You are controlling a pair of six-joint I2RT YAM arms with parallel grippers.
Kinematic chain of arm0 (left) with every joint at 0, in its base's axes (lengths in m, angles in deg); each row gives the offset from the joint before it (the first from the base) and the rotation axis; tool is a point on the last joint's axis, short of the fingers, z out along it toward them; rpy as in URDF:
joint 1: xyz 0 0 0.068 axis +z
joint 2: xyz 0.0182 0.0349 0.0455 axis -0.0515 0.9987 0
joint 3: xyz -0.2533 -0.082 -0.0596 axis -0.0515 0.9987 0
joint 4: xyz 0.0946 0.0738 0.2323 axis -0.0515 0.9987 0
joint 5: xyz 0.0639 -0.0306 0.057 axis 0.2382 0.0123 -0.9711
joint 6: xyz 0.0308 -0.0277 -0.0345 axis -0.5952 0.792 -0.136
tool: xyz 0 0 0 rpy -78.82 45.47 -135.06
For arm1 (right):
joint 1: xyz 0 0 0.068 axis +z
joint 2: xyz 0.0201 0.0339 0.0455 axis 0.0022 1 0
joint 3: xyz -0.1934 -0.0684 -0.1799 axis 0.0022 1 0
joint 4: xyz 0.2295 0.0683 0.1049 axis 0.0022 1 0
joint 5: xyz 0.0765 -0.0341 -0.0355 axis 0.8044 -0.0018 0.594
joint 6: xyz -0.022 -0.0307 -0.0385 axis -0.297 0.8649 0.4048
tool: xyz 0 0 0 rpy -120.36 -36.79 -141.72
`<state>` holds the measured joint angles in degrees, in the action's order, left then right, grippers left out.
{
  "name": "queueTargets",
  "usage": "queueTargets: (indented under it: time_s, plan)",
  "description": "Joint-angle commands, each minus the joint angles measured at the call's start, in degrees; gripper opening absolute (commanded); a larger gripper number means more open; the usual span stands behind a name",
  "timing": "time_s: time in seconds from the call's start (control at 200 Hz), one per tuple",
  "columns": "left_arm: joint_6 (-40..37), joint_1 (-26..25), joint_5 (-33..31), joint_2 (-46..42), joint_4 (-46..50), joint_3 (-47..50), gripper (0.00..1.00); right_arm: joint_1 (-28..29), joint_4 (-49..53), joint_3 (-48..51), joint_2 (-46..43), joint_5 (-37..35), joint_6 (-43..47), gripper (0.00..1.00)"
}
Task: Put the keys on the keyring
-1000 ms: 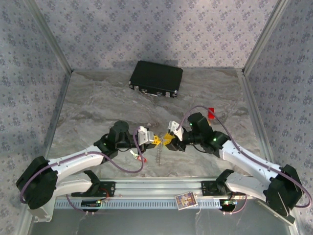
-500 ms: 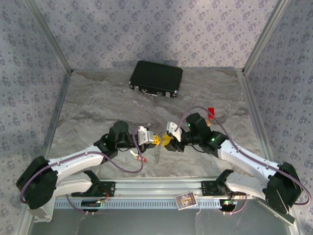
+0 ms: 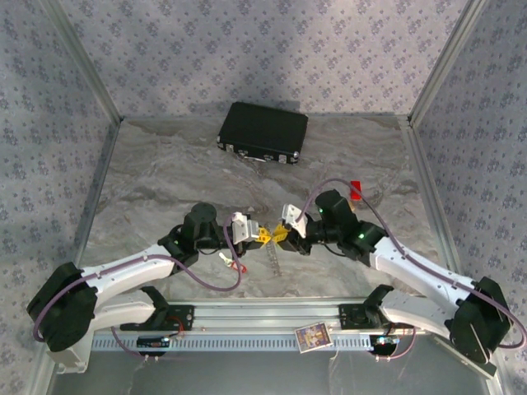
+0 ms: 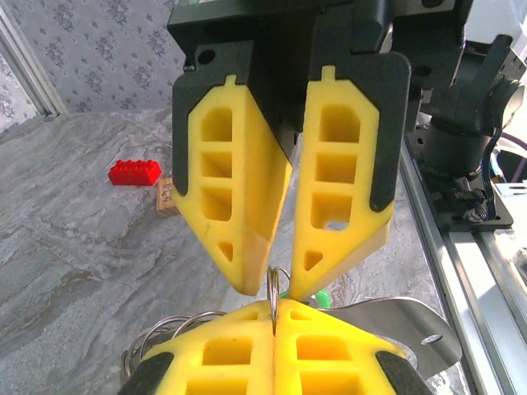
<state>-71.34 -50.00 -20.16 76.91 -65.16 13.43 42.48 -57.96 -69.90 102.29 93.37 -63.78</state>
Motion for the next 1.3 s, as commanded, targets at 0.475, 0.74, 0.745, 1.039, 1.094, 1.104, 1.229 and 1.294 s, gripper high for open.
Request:
queueTargets:
  time_s: [0.475, 0.74, 0.745, 1.039, 1.094, 1.104, 1.229, 1.294]
  plan:
    - [-7.2, -1.7, -3.2, -3.2, 18.2, -6.9, 0.21, 2.1, 14.8, -10.1, 4.1, -2.8, 10.2, 0.00]
    - [-8.0, -1.7, -2.1, -2.5, 19.2, -7.8, 0.11, 3.8, 19.4, -14.4, 6.5, -3.9, 13.8, 0.00]
    - [-8.0, -1.7, -2.0, -2.5, 19.2, -7.8, 0.11, 3.8, 19.4, -14.5, 6.5, -3.9, 13.8, 0.00]
    - [-4.5, -1.7, -0.9, -3.2, 10.8, -4.1, 0.00, 1.2, 6.3, -5.6, 0.4, 0.5, 6.0, 0.28]
    - [-3.3, -1.7, -0.7, -3.2, 8.1, -3.0, 0.00, 0.8, 3.4, -3.8, -0.5, 1.1, 4.0, 0.29]
    - [-3.0, -1.7, -0.6, -3.2, 7.7, -2.8, 0.00, 0.7, 3.0, -3.6, -0.6, 1.1, 3.8, 0.28]
    - [-2.0, -1.7, -0.3, -3.3, 5.4, -1.7, 0.00, 0.6, 0.6, -1.9, -0.5, 1.5, 2.0, 0.28]
    - [-1.6, -1.7, -0.1, -3.3, 4.5, -1.3, 0.00, 0.6, -0.1, -1.4, -0.1, 1.7, 1.3, 0.27]
